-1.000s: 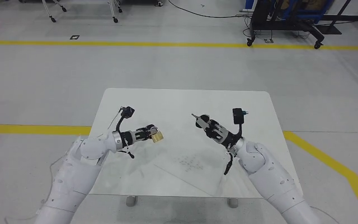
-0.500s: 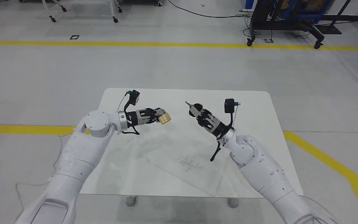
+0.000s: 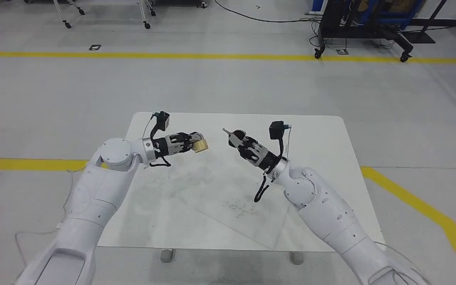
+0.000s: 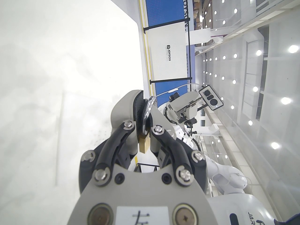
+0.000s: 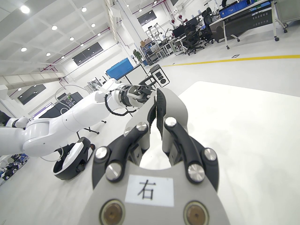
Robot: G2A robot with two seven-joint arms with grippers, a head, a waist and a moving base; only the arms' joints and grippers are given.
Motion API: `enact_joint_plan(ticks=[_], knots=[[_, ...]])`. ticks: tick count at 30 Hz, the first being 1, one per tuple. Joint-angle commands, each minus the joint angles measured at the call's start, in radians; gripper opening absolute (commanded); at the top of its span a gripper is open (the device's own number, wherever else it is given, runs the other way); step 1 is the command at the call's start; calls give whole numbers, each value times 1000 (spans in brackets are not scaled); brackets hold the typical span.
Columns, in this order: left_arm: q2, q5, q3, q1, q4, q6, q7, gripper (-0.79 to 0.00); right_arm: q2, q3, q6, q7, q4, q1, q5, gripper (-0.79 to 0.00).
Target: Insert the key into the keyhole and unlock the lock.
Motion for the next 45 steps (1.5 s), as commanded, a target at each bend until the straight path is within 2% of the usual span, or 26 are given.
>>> enact_joint_plan(ticks=[1, 8, 19, 25, 32, 41, 45], knots=[[0, -27, -6, 14, -34, -1, -6, -785, -2, 0, -5, -2, -5, -5, 24, -785], [-8, -115, -2, -10, 16, 90, -76, -785, -35, -59, -58, 15, 84, 43, 113, -785], [-34, -153, 45, -66, 88, 88, -119, -785, -79, -124, -101, -6, 162, 83, 101, -785], [-43, -188, 33, -73, 114, 52, -53, -785, -78, -117, -164, 13, 138, 40, 110, -785], [-48, -192, 25, -67, 113, 27, -5, -785, -82, -113, -153, 121, 144, 30, 254, -785], [-43, -133, -1, -13, 40, -42, 137, -785, -120, -146, -106, 144, 202, 62, 413, -785], [-39, -118, -12, 13, -2, -30, 164, -785, -137, -156, -88, 148, 230, 74, 475, -785]])
